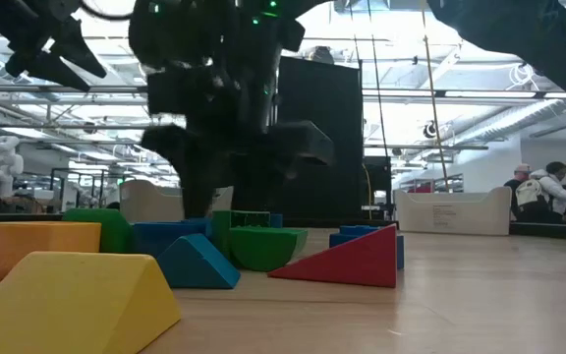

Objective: Sort blocks by size
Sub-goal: Put the 6 stud green game piece into the gray bin

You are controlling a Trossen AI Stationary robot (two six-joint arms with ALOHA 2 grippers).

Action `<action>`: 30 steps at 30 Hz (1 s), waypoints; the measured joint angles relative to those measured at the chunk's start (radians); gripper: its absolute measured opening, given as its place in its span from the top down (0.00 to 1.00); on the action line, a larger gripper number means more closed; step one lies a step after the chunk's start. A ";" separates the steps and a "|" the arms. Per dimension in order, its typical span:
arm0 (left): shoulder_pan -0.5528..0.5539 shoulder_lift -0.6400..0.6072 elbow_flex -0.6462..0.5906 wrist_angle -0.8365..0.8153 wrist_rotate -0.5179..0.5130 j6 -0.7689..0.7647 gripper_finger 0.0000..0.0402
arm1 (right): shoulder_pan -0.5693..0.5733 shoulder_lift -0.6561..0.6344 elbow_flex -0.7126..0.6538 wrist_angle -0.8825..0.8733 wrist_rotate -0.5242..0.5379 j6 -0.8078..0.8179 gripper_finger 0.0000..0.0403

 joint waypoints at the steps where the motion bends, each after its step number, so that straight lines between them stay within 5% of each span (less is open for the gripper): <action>1: 0.001 0.000 -0.006 0.000 0.000 -0.001 0.30 | 0.000 0.008 0.000 -0.002 0.009 0.000 0.51; 6: 0.001 0.000 -0.033 0.000 0.005 -0.019 0.30 | 0.002 0.018 0.004 -0.009 0.048 0.019 0.71; 17: 0.001 0.000 -0.058 0.025 0.019 -0.026 0.30 | -0.067 -0.086 -0.004 0.032 0.092 0.249 0.71; 30: 0.001 0.000 -0.058 0.037 -0.002 -0.027 0.30 | -0.348 -0.116 0.001 0.794 0.079 0.902 0.71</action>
